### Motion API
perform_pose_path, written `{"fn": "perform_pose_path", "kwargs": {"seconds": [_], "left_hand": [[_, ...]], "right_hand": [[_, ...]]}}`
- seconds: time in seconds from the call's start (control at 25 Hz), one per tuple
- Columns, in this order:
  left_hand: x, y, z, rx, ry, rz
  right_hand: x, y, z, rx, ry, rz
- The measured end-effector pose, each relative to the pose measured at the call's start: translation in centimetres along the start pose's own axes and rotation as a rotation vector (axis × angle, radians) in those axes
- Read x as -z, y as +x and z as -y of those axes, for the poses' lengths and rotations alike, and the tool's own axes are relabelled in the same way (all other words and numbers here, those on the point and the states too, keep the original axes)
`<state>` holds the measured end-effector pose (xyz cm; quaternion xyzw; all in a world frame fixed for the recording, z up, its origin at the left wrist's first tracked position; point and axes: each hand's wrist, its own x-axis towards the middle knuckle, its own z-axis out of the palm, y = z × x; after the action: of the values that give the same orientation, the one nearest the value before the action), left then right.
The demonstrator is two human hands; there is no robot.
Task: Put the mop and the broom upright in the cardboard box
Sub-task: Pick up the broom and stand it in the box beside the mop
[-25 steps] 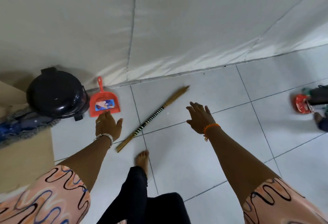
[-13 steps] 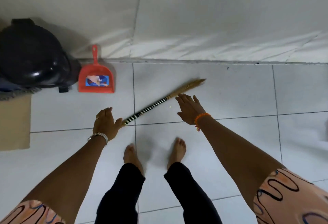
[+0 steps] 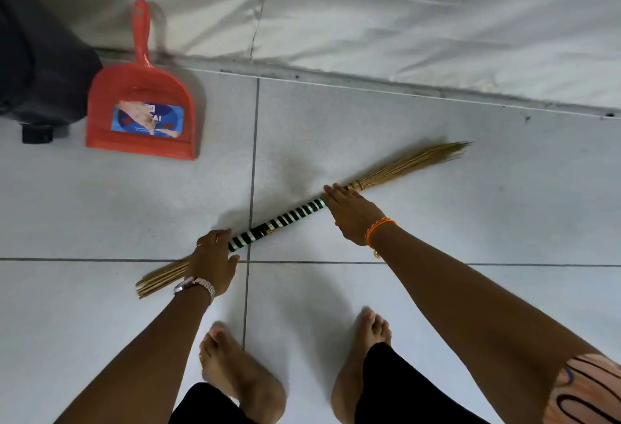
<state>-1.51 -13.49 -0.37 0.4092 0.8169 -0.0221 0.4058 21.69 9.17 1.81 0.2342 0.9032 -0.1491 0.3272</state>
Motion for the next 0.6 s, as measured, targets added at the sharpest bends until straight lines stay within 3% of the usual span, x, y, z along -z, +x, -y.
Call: {"fn": "perform_pose_path", "kwargs": {"seconds": [0.28,0.44,0.6], "left_hand": [[-2.5,3.2,1.3,-0.051,0.109,-0.101],[-0.2,1.0,-0.6,-0.168,0.205,-0.287],[7.8,-3.5,-5.2,-0.367,0.405,-0.491]], "right_hand": [[-1.9,4.9,0.4,-0.016,-0.131,-0.199],[0.3,4.4,-0.2,-0.056,-0.105,-0.118],[8.0,-1.2,-1.0,-0.083,-0.059,-0.053]]}}
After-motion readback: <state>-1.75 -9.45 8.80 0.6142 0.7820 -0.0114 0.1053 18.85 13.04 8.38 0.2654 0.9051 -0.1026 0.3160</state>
